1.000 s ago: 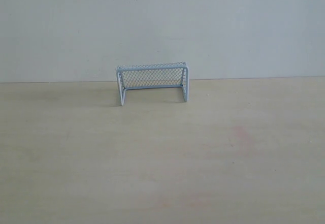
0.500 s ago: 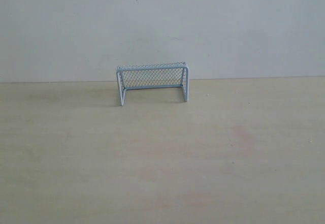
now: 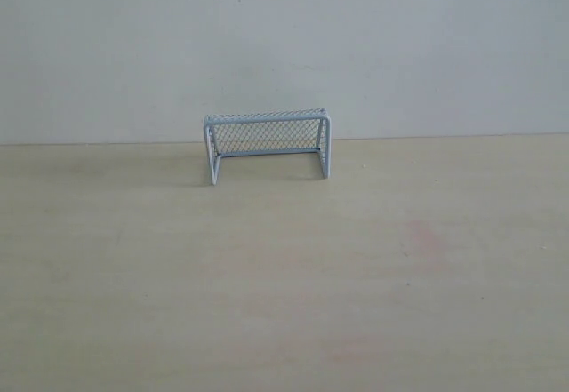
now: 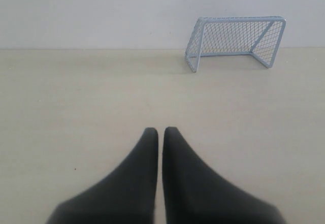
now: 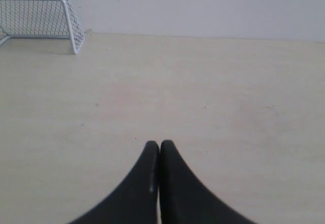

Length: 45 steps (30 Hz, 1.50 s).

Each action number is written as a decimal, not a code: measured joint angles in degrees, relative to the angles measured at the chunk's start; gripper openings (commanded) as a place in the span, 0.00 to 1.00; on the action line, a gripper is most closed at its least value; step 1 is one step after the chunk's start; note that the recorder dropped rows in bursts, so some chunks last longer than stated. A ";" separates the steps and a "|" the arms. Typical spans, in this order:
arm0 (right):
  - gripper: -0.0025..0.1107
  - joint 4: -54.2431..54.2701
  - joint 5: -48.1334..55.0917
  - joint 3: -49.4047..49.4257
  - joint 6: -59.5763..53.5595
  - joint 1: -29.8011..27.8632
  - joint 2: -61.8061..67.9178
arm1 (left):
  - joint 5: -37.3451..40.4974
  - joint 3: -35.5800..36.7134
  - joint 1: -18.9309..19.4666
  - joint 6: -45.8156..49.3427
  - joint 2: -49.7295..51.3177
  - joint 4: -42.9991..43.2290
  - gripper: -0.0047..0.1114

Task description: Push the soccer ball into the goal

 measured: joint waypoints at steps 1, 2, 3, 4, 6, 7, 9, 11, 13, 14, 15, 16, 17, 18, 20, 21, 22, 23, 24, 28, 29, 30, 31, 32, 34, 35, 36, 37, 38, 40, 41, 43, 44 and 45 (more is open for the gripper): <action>0.02 0.66 0.00 0.00 0.00 0.00 0.00 | 0.00 0.00 0.00 0.00 0.00 0.00 0.08; 0.02 1.39 0.00 0.00 -0.12 0.00 0.00 | 0.00 0.00 0.00 0.00 0.00 0.00 0.08; 0.02 1.85 0.00 0.00 -0.12 0.00 0.00 | 0.00 0.00 0.00 0.00 0.00 0.00 0.08; 0.02 2.06 0.00 0.00 -0.23 0.00 0.00 | 0.00 0.00 0.00 0.00 0.00 0.00 0.08; 0.02 2.48 0.00 0.00 -0.67 0.00 0.00 | 0.00 0.00 0.00 0.00 0.00 0.00 0.08; 0.02 2.48 0.00 0.00 -0.77 0.00 0.00 | 0.00 0.00 0.00 0.00 0.00 0.00 0.08; 0.02 2.48 0.00 0.00 -0.99 0.00 0.00 | 0.00 0.00 0.00 0.00 0.00 0.00 0.08; 0.02 2.48 0.00 0.00 -1.06 0.00 0.00 | 0.00 0.00 0.00 0.00 0.00 0.00 0.08; 0.02 2.48 0.00 0.00 -1.06 0.00 0.00 | 0.00 0.00 0.00 0.00 0.00 0.00 0.08; 0.02 2.48 0.00 0.00 -1.06 0.00 0.00 | 0.00 0.00 0.00 0.00 0.00 0.00 0.08; 0.02 2.48 0.00 0.00 -1.06 0.00 0.00 | 0.00 0.00 0.00 0.00 0.00 0.00 0.08; 0.02 2.48 0.00 0.00 -1.06 0.00 0.00 | 0.00 0.00 0.00 0.00 0.00 0.00 0.08; 0.02 2.48 0.00 0.00 -1.06 0.00 0.00 | 0.00 0.00 0.00 0.00 0.00 0.00 0.08; 0.02 2.48 0.00 0.00 -1.06 0.00 0.00 | 0.00 0.00 0.00 0.00 0.00 0.00 0.08; 0.02 2.48 0.00 0.00 -1.06 0.00 0.00 | 0.00 0.00 0.00 0.00 0.00 0.00 0.08; 0.02 2.48 0.00 0.00 -1.06 0.00 0.00 | 0.00 0.00 0.00 0.00 0.00 0.00 0.08; 0.02 2.48 0.00 0.00 -1.06 0.00 0.00 | 0.00 0.00 0.00 0.00 0.00 0.00 0.08; 0.02 2.48 0.00 0.00 -1.06 0.00 0.00 | 0.00 0.00 0.00 0.00 0.00 0.00 0.08; 0.02 2.48 0.00 0.00 -1.06 0.00 0.00 | 0.00 0.00 0.00 0.00 0.00 0.00 0.08; 0.02 2.48 0.00 0.00 -1.06 0.00 0.00 | 0.00 0.00 0.00 0.00 0.00 0.00 0.08; 0.02 2.48 0.00 0.00 -1.06 0.00 0.00 | 0.00 0.00 0.00 0.00 0.00 0.00 0.08; 0.02 2.48 0.00 0.00 -1.06 0.00 0.00 | 0.00 0.00 0.00 0.00 0.00 0.00 0.08; 0.02 2.48 0.00 0.00 -1.06 0.00 0.00 | 0.00 0.00 0.00 0.00 0.00 0.00 0.08; 0.02 2.48 0.00 0.00 -1.06 0.00 0.00 | 0.00 0.00 0.00 0.00 0.00 0.00 0.08; 0.02 2.48 0.00 0.00 -1.06 0.00 0.00 | 0.00 0.00 0.00 0.00 0.00 0.00 0.08; 0.02 2.48 0.00 0.00 -1.06 0.00 0.00 | 0.00 0.00 0.00 0.00 0.00 0.00 0.08; 0.02 2.48 0.00 0.00 -1.06 0.00 0.00 | 0.00 0.00 0.00 0.00 0.00 0.00 0.08; 0.02 2.48 0.00 0.00 -1.06 0.00 0.00 | 0.00 0.00 0.00 0.00 0.00 0.00 0.08; 0.02 2.48 0.00 0.00 -1.06 0.00 0.00 | 0.00 0.00 0.00 0.00 0.00 0.00 0.08; 0.02 2.48 0.00 0.00 -1.11 0.00 0.00 | 0.00 0.00 0.00 0.00 0.00 0.00 0.08; 0.02 2.48 0.00 0.00 -1.11 0.00 0.00 | 0.00 0.00 0.00 0.00 0.00 0.00 0.08; 0.02 2.48 0.00 0.00 -1.11 0.00 0.00 | 0.00 0.00 0.00 0.00 0.00 0.00 0.08; 0.02 2.48 0.00 0.00 -1.11 0.00 0.00 | 0.00 0.00 0.00 0.00 0.00 0.00 0.08; 0.02 2.48 0.00 0.00 -1.11 0.00 0.00 | 0.00 0.00 0.00 0.00 0.00 0.00 0.08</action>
